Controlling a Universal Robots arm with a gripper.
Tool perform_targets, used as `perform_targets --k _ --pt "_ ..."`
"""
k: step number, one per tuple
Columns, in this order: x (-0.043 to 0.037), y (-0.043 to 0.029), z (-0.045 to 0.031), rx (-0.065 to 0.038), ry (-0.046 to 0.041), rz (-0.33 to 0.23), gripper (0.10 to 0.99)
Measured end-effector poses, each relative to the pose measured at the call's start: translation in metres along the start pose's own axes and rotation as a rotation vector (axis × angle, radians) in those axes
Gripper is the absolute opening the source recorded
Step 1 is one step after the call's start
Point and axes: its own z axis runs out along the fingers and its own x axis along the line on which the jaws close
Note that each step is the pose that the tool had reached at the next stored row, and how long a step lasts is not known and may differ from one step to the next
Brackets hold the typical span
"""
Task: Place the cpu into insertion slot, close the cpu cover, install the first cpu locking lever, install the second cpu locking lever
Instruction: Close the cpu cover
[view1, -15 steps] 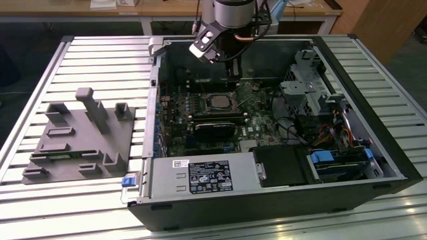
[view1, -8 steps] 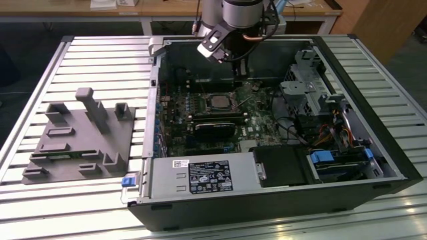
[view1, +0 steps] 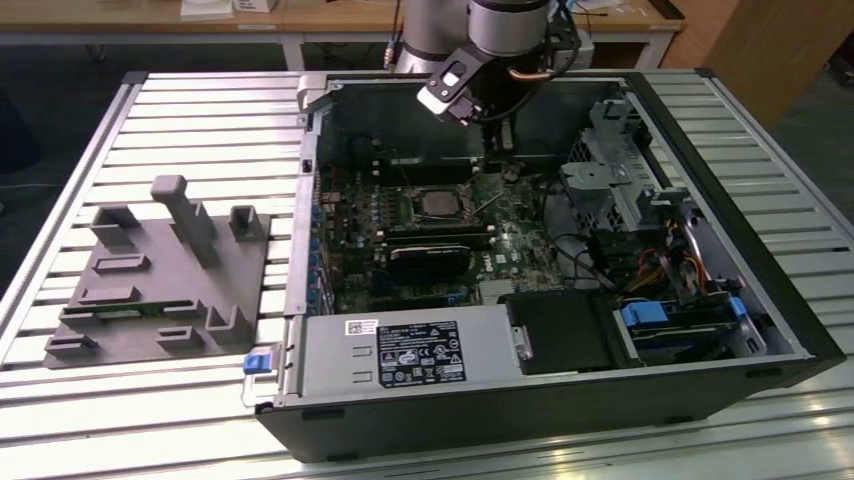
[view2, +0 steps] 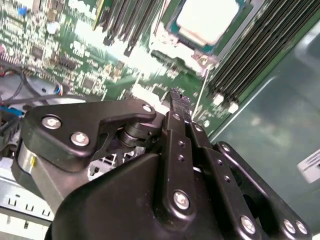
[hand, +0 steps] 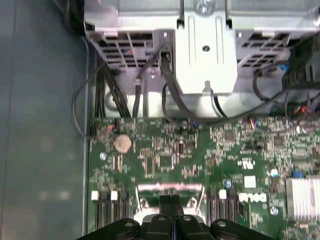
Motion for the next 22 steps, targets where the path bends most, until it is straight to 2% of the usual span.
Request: perform_targets --k 8,12,16,22 --pt "0.0007 0.0199 0.0018 0.000 0.0000 0.000 0.106" --pt "0.0012 0.0323 0.0032 0.001 0.0000 0.000 0.106" --pt "0.0013 0.0367 0.0064 0.012 -0.0006 0.001 0.106" --pt "0.0014 0.0390 0.0123 0.032 -0.0016 0.005 0.106"
